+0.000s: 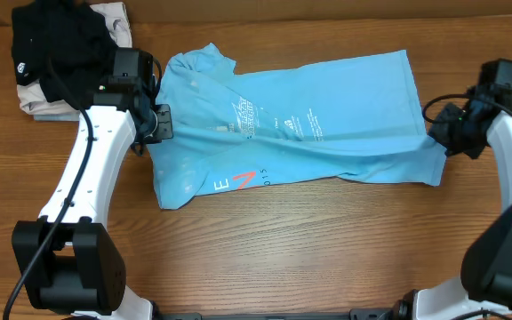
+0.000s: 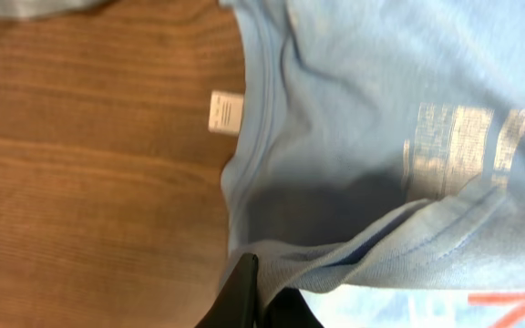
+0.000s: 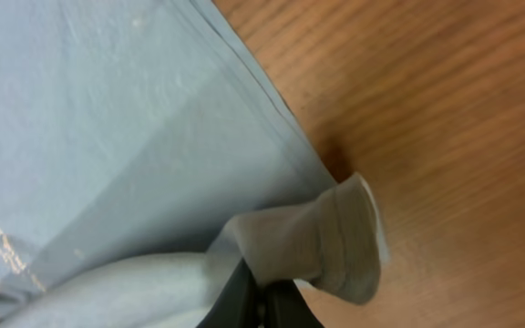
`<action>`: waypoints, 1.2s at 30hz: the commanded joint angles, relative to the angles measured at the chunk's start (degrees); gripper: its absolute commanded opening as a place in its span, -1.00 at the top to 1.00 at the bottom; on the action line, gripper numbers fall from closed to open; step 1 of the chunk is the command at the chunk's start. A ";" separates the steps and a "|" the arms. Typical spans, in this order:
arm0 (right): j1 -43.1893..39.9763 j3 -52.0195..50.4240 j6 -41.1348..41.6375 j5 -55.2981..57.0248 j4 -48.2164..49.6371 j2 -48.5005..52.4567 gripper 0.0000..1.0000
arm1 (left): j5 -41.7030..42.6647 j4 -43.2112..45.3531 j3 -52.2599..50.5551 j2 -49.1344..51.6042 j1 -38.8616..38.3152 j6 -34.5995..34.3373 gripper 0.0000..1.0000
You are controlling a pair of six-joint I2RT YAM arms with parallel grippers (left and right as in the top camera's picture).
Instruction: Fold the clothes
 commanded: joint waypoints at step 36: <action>6.25 0.85 -1.49 -1.90 16.06 12.07 -0.32 | -1.01 22.21 -6.16 8.74 2.01 -0.48 -1.00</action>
